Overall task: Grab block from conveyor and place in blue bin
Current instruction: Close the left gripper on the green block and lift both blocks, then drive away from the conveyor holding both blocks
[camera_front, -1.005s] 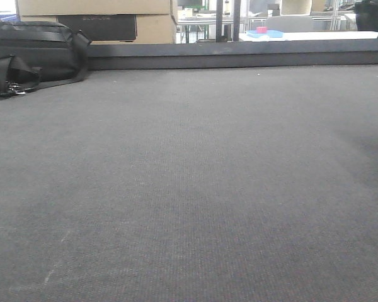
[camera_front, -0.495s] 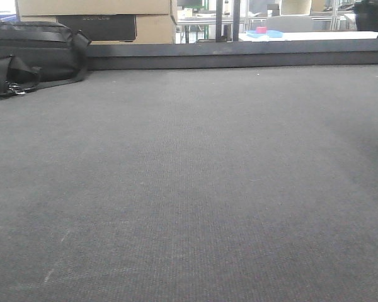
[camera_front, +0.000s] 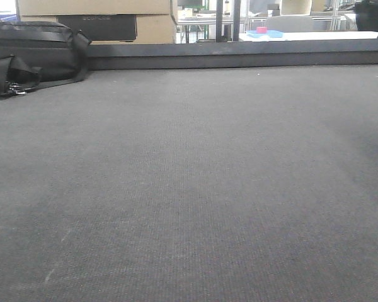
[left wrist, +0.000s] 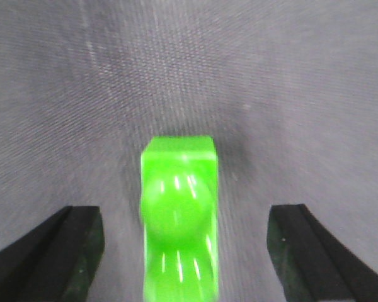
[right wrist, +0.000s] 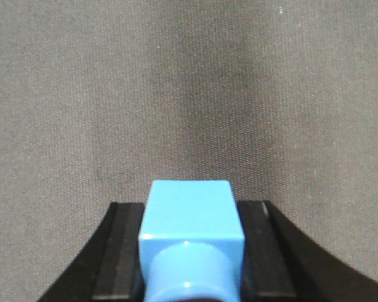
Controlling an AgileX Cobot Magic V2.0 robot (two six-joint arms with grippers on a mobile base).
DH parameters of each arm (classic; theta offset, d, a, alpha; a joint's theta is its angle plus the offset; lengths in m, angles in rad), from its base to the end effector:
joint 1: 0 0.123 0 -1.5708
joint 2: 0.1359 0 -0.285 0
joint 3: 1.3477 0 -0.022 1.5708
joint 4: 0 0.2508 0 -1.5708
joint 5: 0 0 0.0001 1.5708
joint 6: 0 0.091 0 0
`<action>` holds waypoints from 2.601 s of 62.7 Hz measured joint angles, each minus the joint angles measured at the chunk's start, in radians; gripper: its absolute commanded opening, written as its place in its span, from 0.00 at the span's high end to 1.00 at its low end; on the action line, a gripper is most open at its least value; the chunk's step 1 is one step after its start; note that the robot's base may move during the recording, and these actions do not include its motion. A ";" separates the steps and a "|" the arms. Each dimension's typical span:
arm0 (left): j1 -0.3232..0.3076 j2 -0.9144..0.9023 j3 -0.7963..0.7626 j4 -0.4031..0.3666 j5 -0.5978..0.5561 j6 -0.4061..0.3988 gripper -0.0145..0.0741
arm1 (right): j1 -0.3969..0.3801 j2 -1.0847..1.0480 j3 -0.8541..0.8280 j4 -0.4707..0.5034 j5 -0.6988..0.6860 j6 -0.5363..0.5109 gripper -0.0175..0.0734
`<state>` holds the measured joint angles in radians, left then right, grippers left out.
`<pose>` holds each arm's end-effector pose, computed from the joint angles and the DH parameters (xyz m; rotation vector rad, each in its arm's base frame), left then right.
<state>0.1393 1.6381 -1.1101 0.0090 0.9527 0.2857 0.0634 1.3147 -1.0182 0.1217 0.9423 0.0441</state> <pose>0.3066 0.0437 0.2254 0.2239 2.9607 0.0670 0.2517 0.0249 0.2927 0.0427 2.7232 0.1858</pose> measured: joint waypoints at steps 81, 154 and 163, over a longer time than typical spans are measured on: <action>-0.008 -0.686 0.275 -0.279 -0.642 -0.069 0.96 | 0.030 -0.544 0.348 0.000 -0.551 -0.111 0.98; -0.116 -1.287 0.592 -0.281 -0.786 -0.069 0.96 | 0.030 -0.972 0.501 0.010 -0.716 -0.115 0.98; -0.116 -1.287 0.592 -0.281 -0.786 -0.069 0.96 | 0.030 -0.972 0.501 0.012 -0.716 -0.115 0.98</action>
<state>0.0235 0.3513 -0.5185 -0.2725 0.1663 0.2165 0.0937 0.3427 -0.5173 0.1333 0.2263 -0.0711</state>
